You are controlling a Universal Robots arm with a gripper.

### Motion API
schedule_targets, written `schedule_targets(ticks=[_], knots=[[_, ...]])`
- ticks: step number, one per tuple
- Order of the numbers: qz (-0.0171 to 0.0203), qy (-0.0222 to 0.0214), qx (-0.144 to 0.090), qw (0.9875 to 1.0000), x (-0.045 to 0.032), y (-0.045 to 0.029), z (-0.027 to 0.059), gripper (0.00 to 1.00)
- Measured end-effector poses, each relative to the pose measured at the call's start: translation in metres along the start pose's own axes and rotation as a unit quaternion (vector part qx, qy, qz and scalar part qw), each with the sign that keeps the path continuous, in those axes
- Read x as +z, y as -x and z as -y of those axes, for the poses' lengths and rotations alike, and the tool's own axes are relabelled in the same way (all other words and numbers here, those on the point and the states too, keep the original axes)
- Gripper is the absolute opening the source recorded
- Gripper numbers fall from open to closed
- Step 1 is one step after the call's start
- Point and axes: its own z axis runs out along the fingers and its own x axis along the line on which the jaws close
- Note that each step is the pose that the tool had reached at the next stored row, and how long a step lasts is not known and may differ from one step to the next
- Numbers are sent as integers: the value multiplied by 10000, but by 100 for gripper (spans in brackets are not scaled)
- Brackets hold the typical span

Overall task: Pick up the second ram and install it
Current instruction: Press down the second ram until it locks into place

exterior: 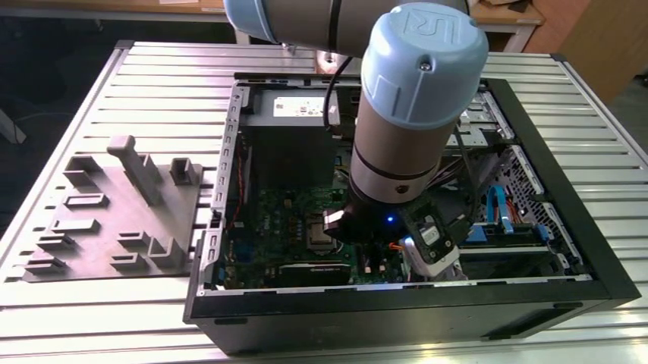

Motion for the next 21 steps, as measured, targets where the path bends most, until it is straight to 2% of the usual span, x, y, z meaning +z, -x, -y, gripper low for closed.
schedule_targets(ticks=[10,18,21], knots=[[4,11,0,10000,-8,1,-3,10],[0,-33,-1,10000,-246,9,-12,10],[1,-38,-2,10000,-257,10,-14,10]])
